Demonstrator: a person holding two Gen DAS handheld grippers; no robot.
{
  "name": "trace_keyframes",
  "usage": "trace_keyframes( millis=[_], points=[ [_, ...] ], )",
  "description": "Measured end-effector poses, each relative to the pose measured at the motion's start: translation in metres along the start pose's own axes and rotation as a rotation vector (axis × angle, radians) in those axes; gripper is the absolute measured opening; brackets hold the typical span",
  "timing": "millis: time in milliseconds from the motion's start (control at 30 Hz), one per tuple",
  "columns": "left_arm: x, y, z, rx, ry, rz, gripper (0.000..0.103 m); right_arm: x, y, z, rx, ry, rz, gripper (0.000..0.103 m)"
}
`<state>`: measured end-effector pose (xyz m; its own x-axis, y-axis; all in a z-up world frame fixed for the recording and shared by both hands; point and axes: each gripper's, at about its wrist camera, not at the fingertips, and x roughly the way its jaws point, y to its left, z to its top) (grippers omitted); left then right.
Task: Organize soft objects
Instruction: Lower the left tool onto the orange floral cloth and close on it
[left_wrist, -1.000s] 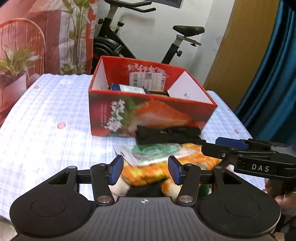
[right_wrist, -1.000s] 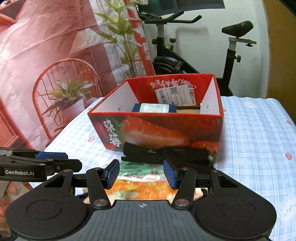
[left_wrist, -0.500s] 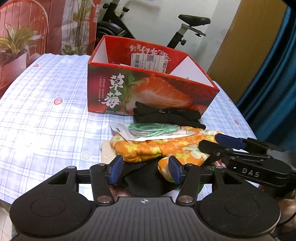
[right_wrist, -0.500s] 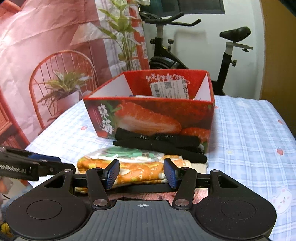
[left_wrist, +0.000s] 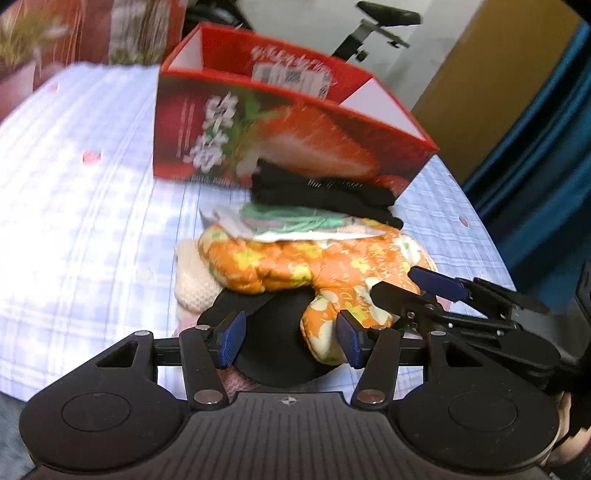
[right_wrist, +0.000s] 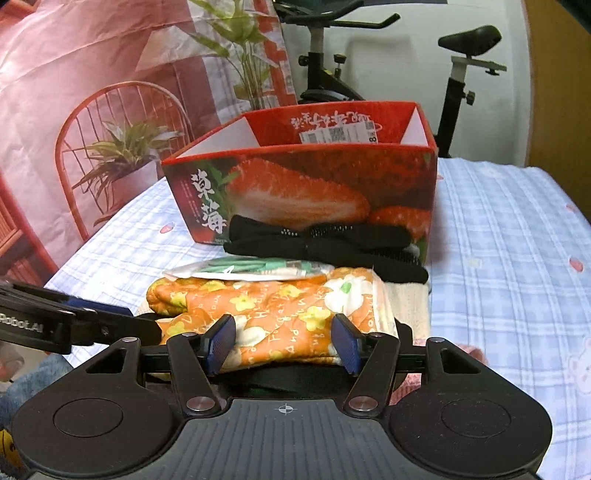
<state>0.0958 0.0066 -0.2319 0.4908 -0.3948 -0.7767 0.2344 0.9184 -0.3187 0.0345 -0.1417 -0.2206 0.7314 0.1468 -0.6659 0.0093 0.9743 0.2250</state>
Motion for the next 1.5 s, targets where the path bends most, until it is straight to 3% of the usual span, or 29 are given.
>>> trace_keyframes(
  millis=[167, 533, 800, 1033, 1100, 1133, 1200, 1333, 1500],
  points=[
    [0.017, 0.007, -0.001, -0.022, 0.037, 0.007, 0.058, 0.004, 0.001, -0.007, 0.001, 0.003, 0.004, 0.056],
    [0.023, 0.014, 0.012, -0.027, -0.036, 0.037, 0.059, 0.014, -0.002, -0.011, 0.026, -0.018, 0.012, 0.056],
    [0.009, 0.044, 0.024, -0.204, -0.089, -0.035, 0.057, 0.015, -0.003, -0.012, 0.032, -0.024, 0.012, 0.056],
    [0.033, 0.037, 0.032, -0.183, -0.051, -0.007, 0.058, 0.014, -0.004, -0.012, 0.039, -0.029, 0.017, 0.057],
    [0.032, 0.034, 0.03, -0.163, -0.069, 0.006, 0.049, 0.014, -0.004, -0.013, 0.039, -0.03, 0.017, 0.057],
    [0.028, 0.031, 0.028, -0.145, -0.087, 0.015, 0.036, 0.013, -0.004, -0.013, 0.038, -0.032, 0.017, 0.057],
    [0.023, 0.024, 0.024, -0.085, -0.115, 0.045, 0.03, 0.012, -0.003, -0.013, 0.038, -0.038, 0.017, 0.058],
    [0.014, 0.012, 0.013, 0.005, -0.156, 0.077, 0.027, 0.007, -0.005, -0.014, 0.054, -0.076, 0.026, 0.059],
    [0.016, 0.017, 0.009, -0.011, -0.159, 0.072, 0.027, -0.002, -0.009, -0.013, 0.084, -0.132, 0.009, 0.058]
  ],
)
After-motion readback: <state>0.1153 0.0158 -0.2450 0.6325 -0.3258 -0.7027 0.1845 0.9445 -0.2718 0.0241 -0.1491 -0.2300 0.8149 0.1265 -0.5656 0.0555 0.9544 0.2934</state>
